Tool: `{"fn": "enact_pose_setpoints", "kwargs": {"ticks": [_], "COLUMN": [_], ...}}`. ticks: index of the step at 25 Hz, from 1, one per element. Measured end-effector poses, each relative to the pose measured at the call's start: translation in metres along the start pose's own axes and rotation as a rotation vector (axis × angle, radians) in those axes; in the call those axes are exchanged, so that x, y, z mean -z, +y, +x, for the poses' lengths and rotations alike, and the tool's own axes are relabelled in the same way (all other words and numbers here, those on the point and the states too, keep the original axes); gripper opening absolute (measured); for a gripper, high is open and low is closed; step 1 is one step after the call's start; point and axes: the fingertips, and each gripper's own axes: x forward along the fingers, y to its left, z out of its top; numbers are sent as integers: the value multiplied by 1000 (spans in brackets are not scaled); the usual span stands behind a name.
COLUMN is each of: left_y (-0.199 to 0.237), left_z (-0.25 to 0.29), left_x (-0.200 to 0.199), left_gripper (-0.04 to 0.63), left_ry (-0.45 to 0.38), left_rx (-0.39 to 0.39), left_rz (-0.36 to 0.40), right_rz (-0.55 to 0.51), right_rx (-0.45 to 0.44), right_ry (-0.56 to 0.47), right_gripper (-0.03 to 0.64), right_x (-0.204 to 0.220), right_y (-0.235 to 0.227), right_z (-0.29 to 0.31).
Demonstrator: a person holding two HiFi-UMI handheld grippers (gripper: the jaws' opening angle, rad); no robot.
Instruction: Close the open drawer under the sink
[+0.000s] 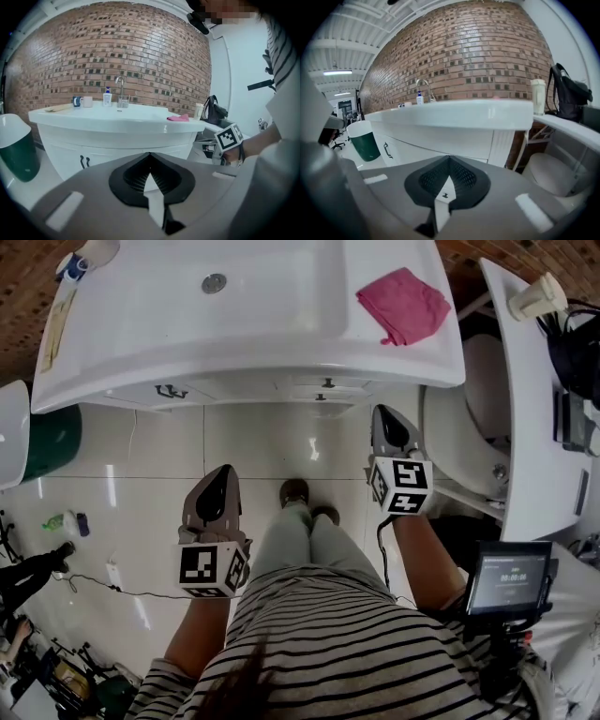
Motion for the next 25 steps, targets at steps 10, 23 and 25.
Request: {"fn": "enact_pose_setpoints", "kwargs": {"ticks": [10, 23, 25], "left_y": [-57, -71, -72], "left_z": [-141, -317, -356], "left_x": [-79, -39, -23], "left_gripper": [15, 15, 15], "left_ry": [-93, -208, -213], "left_rx": [-28, 47, 69], "left_rz": [14, 28, 41], "right_rz": [-55, 1, 8], "right_rx": [-118, -69, -72], "right_ry": [-57, -171, -200], "right_gripper": [2, 0, 2], "right_x": [-79, -52, -51], "right_y": [42, 156, 190], "right_z": [-210, -412, -448]}}
